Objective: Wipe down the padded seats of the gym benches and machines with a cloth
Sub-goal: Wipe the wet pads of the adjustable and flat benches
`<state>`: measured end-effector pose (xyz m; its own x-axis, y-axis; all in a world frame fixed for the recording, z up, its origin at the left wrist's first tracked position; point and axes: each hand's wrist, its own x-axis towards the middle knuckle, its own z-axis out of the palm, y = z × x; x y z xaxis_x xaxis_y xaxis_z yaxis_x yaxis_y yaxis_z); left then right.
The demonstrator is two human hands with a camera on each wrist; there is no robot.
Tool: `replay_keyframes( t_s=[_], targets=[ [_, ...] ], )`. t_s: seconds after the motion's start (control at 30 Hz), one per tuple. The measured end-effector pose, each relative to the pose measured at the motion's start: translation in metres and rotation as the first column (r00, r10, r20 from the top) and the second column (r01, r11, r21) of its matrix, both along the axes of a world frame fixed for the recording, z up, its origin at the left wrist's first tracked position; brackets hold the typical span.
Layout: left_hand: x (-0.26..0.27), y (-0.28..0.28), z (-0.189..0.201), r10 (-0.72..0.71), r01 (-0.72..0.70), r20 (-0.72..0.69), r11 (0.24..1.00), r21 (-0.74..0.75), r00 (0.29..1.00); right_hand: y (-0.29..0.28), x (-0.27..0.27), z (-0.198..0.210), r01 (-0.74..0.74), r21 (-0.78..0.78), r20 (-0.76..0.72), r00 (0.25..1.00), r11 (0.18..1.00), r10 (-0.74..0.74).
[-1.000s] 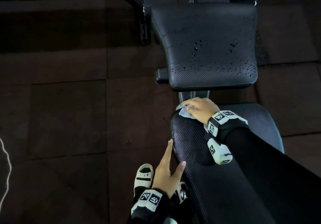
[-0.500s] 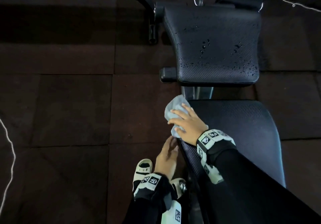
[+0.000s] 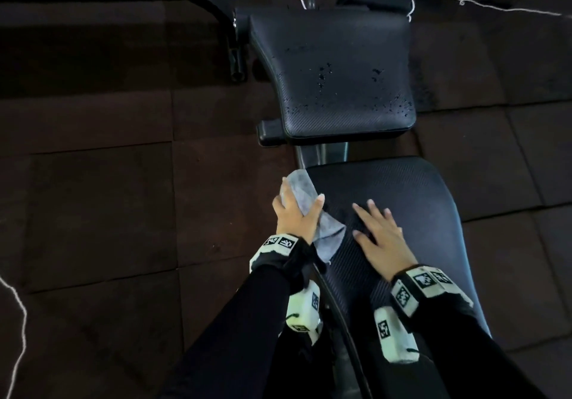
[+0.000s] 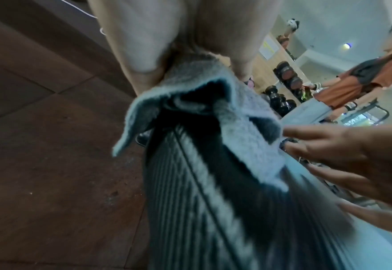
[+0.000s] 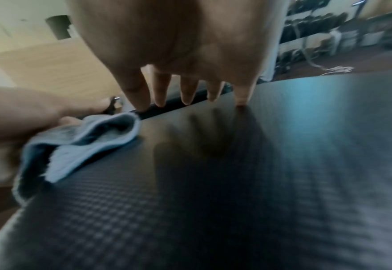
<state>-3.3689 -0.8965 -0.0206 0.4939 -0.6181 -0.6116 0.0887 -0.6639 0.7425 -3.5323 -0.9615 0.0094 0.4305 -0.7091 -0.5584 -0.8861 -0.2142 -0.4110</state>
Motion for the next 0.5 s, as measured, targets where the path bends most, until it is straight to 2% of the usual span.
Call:
replay_keyframes(
  t_s=[0.07, 0.17, 0.27, 0.3, 0.33, 0.37, 0.4, 0.47, 0.5],
  targets=[
    [-0.008, 0.007, -0.004, -0.018, 0.018, 0.044, 1.000, -0.008, 0.999, 0.000, -0.024, 0.001, 0.020, -0.025, -0.120, 0.993, 0.999, -0.023],
    [-0.023, 0.022, -0.008, -0.011, 0.015, 0.102, 0.999, -0.045, 0.995, 0.004, -0.044, 0.002, 0.026, -0.029, -0.109, 0.994, 0.999, -0.029],
    [-0.042, 0.041, -0.010, -0.056, 0.054, 0.135, 0.998, 0.018, 0.989, 0.009, -0.048, -0.002, -0.007, -0.061, -0.122, 0.993, 0.998, -0.001],
    [-0.051, 0.050, -0.009, -0.044, 0.045, 0.202, 0.999, 0.002, 0.978, 0.010, -0.048, -0.003, -0.015, -0.072, -0.132, 0.991, 0.997, 0.006],
    [-0.063, 0.059, -0.004, 0.036, -0.023, 0.164, 0.996, -0.085, 0.986, 0.010, -0.048, -0.004, -0.020, -0.076, -0.138, 0.990, 0.997, 0.010],
    [-0.076, 0.067, -0.005, 0.020, 0.009, 0.177, 0.987, -0.163, 0.984, 0.010, -0.048, -0.004, -0.021, -0.078, -0.141, 0.990, 0.997, 0.010],
    [-0.091, 0.076, -0.007, -0.049, 0.100, 0.266, 0.978, -0.183, 0.963, 0.010, -0.047, -0.005, -0.021, -0.084, -0.146, 0.989, 0.996, 0.009],
    [-0.122, 0.092, 0.008, -0.077, 0.111, 0.287, 0.988, -0.106, 0.955, 0.012, -0.046, -0.006, -0.023, -0.102, -0.162, 0.987, 0.995, 0.006],
    [-0.133, 0.100, 0.014, -0.072, 0.087, 0.232, 0.995, -0.057, 0.970, 0.013, -0.045, -0.006, -0.027, -0.109, -0.175, 0.985, 0.994, 0.008]
  ],
)
